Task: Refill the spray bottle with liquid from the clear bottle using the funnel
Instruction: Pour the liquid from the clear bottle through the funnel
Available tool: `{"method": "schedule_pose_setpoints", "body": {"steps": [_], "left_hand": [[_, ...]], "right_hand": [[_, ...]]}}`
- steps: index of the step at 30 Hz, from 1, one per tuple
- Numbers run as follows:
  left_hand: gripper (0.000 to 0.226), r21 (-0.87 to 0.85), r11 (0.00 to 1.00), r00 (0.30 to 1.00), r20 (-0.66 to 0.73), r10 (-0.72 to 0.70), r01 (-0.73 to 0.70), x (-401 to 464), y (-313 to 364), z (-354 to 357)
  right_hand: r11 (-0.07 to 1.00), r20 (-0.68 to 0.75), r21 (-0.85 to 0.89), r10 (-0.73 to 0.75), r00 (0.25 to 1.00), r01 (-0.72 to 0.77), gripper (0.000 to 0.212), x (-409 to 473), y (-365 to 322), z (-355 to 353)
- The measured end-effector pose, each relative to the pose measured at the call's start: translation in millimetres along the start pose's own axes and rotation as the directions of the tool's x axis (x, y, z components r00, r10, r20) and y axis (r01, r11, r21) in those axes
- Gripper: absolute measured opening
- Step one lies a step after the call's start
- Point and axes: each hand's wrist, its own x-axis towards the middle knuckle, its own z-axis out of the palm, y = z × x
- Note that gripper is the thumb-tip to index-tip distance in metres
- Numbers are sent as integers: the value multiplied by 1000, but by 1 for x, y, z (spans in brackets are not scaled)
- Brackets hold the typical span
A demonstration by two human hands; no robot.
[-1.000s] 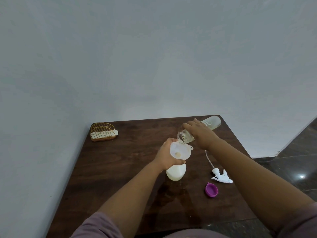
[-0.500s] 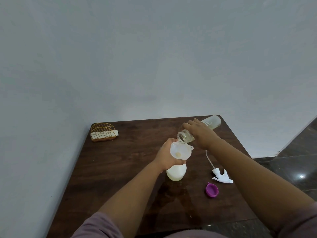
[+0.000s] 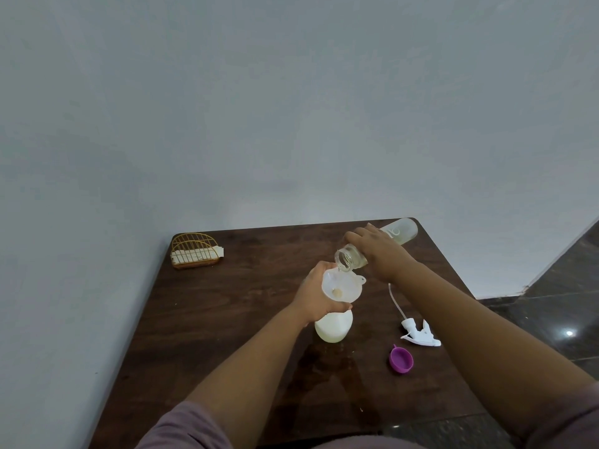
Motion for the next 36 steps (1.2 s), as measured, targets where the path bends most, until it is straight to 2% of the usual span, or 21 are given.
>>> {"method": "schedule_pose_setpoints", "body": {"steps": [36], "left_hand": [[81,17,1000,1000,7,-4,4,3,-4,0]], "right_hand": [[1000,11,-8,0,1000,0,48,-1,-2,-5]]}}
